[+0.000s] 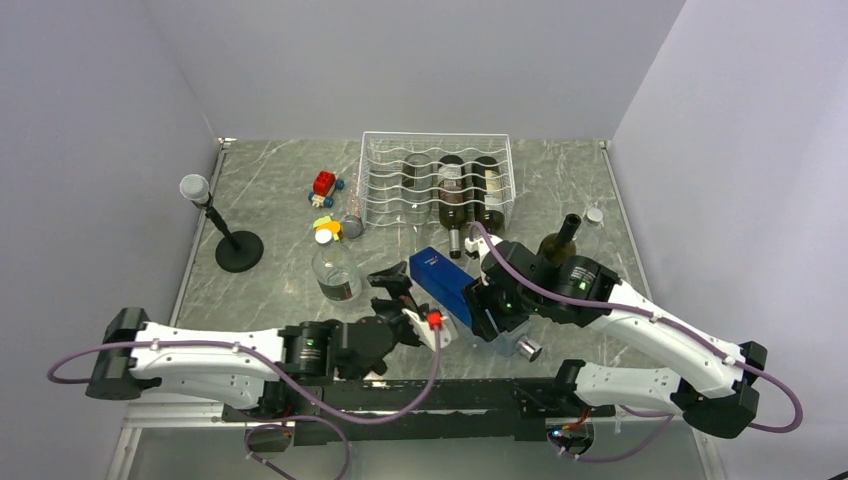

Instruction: Put the wine bottle on the wine rack

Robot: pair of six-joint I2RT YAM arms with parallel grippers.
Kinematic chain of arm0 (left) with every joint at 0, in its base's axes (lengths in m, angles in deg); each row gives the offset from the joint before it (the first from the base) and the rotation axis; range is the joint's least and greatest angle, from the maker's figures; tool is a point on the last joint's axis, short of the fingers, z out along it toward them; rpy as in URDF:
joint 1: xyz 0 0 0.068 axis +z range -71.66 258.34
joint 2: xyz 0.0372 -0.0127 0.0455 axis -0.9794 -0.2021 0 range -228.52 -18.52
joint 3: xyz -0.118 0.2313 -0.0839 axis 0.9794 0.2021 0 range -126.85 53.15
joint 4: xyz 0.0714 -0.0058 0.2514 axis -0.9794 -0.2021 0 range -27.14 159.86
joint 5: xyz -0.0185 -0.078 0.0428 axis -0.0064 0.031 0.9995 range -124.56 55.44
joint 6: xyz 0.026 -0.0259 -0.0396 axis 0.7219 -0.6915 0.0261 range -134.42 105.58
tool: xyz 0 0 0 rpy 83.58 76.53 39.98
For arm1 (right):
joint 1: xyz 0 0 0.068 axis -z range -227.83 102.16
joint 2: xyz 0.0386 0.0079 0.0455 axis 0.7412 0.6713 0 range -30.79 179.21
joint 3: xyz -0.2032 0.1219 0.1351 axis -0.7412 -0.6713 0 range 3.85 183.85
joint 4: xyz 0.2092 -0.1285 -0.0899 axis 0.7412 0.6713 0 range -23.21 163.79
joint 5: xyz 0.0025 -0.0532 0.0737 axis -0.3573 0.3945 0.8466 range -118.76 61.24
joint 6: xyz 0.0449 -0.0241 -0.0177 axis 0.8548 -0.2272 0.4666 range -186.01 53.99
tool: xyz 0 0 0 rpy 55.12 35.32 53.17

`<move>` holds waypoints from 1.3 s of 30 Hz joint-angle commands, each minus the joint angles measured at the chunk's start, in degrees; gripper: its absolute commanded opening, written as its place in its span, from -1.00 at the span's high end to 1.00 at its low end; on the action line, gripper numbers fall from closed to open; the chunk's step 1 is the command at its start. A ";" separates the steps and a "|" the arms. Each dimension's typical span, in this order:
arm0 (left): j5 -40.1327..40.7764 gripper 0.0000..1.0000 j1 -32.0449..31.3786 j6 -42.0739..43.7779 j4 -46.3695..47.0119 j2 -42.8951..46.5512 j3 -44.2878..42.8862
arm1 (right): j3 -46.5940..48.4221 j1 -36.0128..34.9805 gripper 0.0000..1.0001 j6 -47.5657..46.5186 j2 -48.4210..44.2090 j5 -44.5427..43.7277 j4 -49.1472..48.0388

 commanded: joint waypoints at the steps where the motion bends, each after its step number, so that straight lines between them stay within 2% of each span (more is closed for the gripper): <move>1: 2.70 -0.99 -0.36 -12.64 -7.19 7.82 -6.77 | -1.19 0.02 1.00 2.43 -2.96 -1.69 -13.14; 7: 5.02 -0.99 -0.25 -21.35 -8.69 16.61 -9.48 | -5.12 0.02 1.00 3.74 -2.02 0.69 -20.76; 11: 9.19 -0.99 -0.28 -26.68 -10.48 19.37 -11.93 | -6.82 0.03 1.00 4.84 -0.57 1.57 -27.08; 21: 13.20 -0.99 -0.24 -33.53 -17.16 16.29 -16.40 | -7.94 0.16 1.00 7.88 7.68 1.59 -40.38; 31: 11.58 -0.99 -0.30 -37.16 -16.09 16.19 -16.32 | -7.04 2.68 1.00 9.72 18.14 0.25 -50.78; 39: 11.21 -0.99 -0.31 -38.78 -14.70 17.88 -15.31 | -3.32 4.08 1.00 10.87 26.46 -3.25 -55.35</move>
